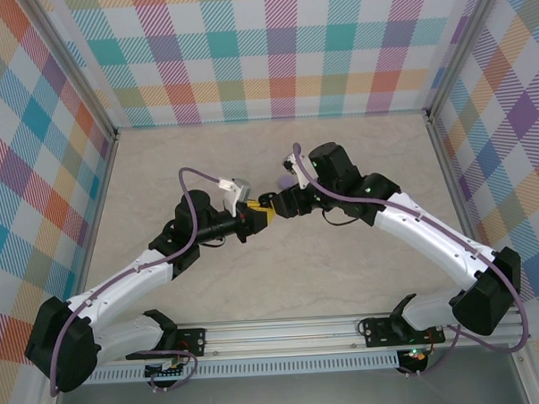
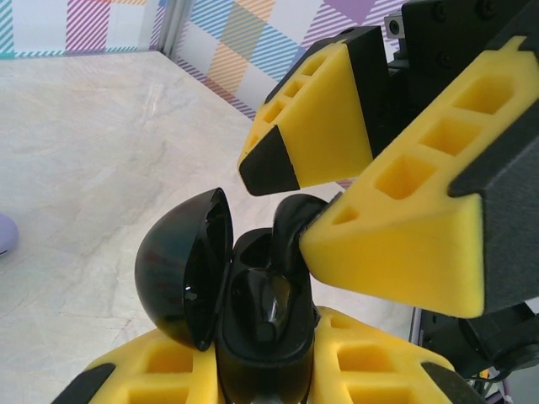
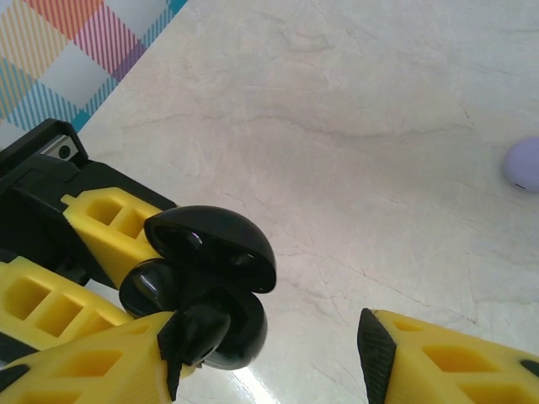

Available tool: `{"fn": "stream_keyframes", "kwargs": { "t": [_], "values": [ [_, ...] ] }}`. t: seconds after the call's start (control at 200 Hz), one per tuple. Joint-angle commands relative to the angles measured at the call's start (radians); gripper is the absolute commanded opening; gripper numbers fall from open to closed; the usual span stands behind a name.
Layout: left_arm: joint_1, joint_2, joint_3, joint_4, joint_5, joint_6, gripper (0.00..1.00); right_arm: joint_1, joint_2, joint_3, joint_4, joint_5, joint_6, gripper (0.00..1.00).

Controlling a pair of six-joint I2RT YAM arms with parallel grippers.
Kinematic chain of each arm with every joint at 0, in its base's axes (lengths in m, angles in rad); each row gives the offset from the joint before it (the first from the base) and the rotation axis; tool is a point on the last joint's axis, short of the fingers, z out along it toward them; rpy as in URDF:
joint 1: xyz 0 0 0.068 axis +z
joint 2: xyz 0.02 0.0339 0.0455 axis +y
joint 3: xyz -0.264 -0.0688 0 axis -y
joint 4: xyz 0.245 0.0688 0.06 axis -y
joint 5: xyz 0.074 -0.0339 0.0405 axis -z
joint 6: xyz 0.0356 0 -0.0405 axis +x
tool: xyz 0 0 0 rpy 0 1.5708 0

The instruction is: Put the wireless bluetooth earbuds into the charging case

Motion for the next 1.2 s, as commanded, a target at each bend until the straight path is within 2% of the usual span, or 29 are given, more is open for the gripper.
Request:
{"fn": "stream_keyframes", "kwargs": {
  "t": [0.0, 0.355, 0.59, 0.8, 0.955, 1.195],
  "values": [
    [-0.008, -0.030, 0.017, 0.011, -0.008, 0.016, 0.06, 0.005, -0.011, 0.026, -0.026, 0.056, 0.017, 0.59],
    [-0.008, -0.038, 0.013, 0.009, 0.002, 0.017, 0.06, 0.005, -0.012, 0.026, -0.035, 0.101, 0.031, 0.59],
    [-0.008, -0.043, 0.018, -0.001, 0.015, 0.021, 0.06, -0.002, -0.037, 0.002, -0.032, 0.172, 0.047, 0.59],
    [-0.008, -0.041, 0.021, -0.003, 0.044, 0.036, 0.06, -0.051, -0.044, -0.021, -0.018, 0.126, 0.052, 0.58],
    [-0.008, -0.032, 0.024, 0.024, 0.101, 0.040, 0.06, -0.106, -0.034, -0.051, 0.026, -0.022, 0.037, 0.48],
    [-0.009, -0.040, 0.010, 0.098, 0.182, 0.040, 0.06, -0.154, -0.020, -0.095, 0.094, -0.173, 0.026, 0.22]
  ]
}}
